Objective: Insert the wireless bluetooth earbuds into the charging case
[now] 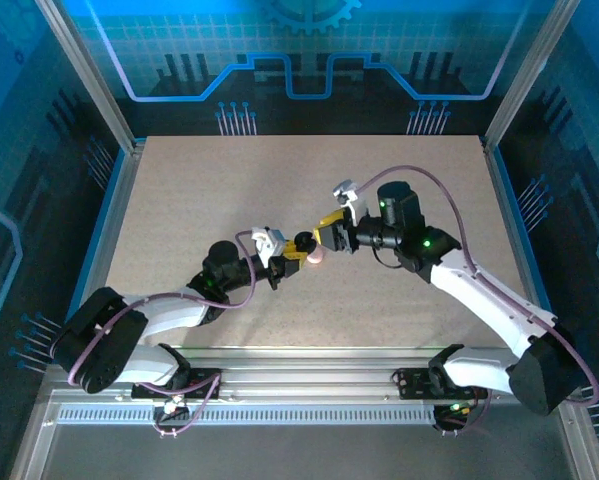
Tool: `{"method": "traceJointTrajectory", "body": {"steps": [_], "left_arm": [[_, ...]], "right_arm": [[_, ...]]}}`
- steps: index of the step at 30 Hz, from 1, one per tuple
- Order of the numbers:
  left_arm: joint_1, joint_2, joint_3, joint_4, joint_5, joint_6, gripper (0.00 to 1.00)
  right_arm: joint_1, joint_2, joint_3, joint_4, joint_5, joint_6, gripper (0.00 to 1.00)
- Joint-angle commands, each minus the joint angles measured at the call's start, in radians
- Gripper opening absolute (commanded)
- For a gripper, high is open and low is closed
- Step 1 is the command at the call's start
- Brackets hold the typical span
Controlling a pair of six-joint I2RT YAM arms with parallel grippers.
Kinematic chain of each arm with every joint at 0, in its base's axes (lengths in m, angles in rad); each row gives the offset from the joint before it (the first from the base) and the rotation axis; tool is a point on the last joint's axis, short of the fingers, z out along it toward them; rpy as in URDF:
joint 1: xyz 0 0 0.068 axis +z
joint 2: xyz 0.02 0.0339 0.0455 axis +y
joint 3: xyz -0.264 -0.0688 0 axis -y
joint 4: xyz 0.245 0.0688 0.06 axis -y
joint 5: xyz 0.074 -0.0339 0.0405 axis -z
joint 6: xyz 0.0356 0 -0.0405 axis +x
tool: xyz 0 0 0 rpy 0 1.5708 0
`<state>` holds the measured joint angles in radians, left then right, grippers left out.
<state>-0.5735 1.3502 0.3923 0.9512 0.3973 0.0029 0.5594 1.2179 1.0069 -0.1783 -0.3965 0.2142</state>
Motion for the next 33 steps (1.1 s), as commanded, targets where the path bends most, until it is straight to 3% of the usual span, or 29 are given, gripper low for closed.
{"method": "traceJointTrajectory", "body": {"steps": [1, 10, 33], "left_arm": [[-0.004, -0.028, 0.033, -0.034, -0.012, 0.043, 0.18], [-0.004, -0.033, 0.038, -0.039, -0.014, 0.038, 0.18], [-0.004, -0.031, 0.045, -0.043, 0.0, 0.031, 0.18]], "right_arm": [[0.067, 0.04, 0.119, -0.235, 0.128, 0.076, 0.35], [0.113, 0.11, 0.205, -0.359, 0.204, 0.221, 0.37], [0.124, 0.225, 0.252, -0.297, 0.149, 0.187, 0.37]]}}
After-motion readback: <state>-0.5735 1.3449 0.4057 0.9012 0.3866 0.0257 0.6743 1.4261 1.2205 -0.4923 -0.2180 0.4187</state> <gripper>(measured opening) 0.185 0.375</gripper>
